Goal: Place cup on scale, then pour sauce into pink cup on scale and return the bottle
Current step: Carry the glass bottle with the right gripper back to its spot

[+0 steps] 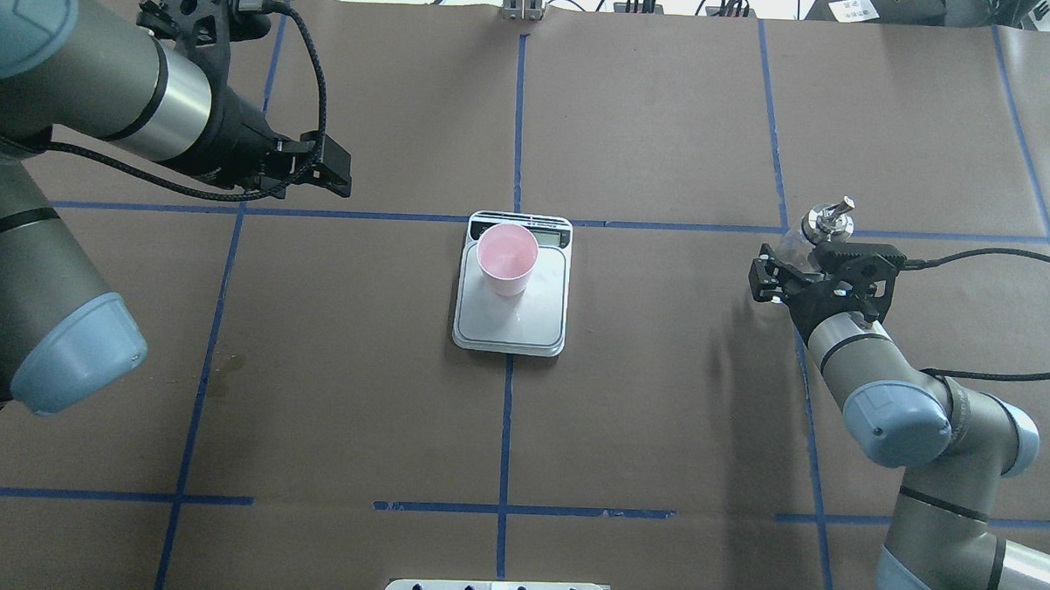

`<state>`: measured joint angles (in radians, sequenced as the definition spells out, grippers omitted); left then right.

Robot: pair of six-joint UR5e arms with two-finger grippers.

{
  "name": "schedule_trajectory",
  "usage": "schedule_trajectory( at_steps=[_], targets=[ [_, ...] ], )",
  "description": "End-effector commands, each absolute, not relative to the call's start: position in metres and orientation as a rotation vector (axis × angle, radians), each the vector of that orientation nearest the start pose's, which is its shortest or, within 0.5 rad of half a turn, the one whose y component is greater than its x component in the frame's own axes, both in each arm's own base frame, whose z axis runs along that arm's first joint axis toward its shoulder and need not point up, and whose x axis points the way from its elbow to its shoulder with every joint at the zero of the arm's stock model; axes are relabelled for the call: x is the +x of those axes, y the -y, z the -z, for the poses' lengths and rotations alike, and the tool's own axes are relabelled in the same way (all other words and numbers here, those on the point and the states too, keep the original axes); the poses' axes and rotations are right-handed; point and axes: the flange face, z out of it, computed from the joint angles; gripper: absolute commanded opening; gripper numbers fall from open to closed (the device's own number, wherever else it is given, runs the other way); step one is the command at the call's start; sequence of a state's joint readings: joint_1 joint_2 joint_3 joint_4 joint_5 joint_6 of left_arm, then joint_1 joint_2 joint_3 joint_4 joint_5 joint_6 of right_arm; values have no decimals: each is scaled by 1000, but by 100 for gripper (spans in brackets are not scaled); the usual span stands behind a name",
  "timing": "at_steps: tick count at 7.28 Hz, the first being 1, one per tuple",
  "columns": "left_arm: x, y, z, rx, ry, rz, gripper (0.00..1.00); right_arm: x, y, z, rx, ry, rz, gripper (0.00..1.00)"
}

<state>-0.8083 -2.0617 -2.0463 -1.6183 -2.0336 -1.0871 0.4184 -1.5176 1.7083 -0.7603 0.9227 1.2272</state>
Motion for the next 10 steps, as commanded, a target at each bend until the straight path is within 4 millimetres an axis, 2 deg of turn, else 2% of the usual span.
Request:
schedule_trajectory(
  at_steps=[1, 2, 3, 4, 5, 8, 10],
  targets=[
    [317, 460, -177, 261, -1046, 58, 76, -407, 390, -476, 905, 670, -383, 0],
    [317, 460, -177, 262, -1046, 56, 76, -407, 390, -476, 905, 670, -383, 0],
    [317, 460, -177, 262, -1046, 59, 76, -407, 390, -476, 905, 673, -381, 14],
    [317, 460, -176, 264, -1047, 57, 76, -407, 390, -476, 904, 672, -382, 99],
    [317, 460, -176, 262, -1047, 57, 76, -405, 386, -483, 900, 661, -370, 100],
    [317, 460, -177, 262, -1046, 59, 76, -406, 382, -480, 904, 667, -366, 100],
    [317, 460, -177, 262, -1046, 59, 76, -403, 368, -483, 896, 672, -344, 100]
  ],
)
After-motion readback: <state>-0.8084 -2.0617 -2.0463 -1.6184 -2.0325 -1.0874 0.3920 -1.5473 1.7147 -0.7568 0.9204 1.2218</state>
